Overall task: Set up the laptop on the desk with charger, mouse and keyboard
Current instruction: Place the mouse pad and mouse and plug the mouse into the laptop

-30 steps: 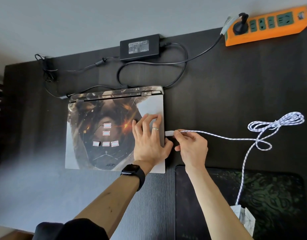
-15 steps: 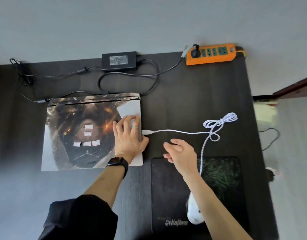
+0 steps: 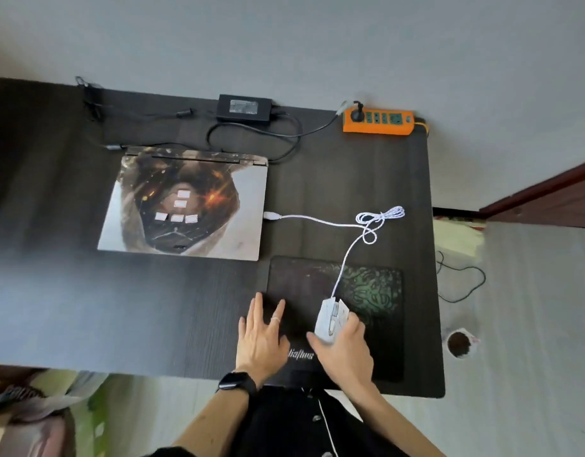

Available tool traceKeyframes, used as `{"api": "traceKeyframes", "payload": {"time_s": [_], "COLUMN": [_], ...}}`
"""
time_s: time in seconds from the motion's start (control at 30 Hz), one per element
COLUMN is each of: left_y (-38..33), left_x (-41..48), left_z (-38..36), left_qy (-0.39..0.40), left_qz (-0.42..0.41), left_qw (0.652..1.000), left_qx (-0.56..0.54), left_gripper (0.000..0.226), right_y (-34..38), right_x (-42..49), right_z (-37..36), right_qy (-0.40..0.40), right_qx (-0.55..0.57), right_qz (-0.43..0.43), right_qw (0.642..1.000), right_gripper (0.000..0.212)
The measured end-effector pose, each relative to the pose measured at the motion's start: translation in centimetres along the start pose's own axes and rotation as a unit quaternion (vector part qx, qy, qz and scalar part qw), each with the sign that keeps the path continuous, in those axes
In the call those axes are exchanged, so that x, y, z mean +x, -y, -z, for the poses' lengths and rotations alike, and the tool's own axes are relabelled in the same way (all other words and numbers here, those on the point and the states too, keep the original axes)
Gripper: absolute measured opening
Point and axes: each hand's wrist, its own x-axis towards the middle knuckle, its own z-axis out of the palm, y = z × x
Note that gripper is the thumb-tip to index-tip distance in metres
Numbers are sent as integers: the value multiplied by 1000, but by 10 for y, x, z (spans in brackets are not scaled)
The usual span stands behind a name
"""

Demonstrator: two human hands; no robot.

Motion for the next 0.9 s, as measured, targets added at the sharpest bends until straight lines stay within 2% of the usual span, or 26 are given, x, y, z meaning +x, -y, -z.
{"api": "traceKeyframes", "payload": {"time_s": [0.13,0.23,0.37,0.6,0.77,0.9], "left_y": [-12,-15,-14,-21,-25,-26], "left_x": [-23,-25,-21,-26,-28,-32], "left_z": [-11,-10,-9,-16,-16,-10], "left_qy": [29,45,59,77,61,69], "left_qz": [61,77,78,100,100,120], "left_qw": [997,996,995,992,993,990], "left_qx": [-21,-20,11,21,14,-18], "left_gripper": [85,89,94,97,94,80], "right_y": [-3,-14,-19,-31,-38,-55], "right_x": [8,7,8,4,6,5], "right_z": [-5,-9,-12,-11,-3,8], "right_qy": [-30,-30,-44,-32,-2,38], "right_qx": [-37,-8,53,83,111,116], "right_qz": [53,44,7,-12,15,40], "right_qw": [997,999,998,996,994,992], "right_gripper": [77,69,69,72,81,77]}}
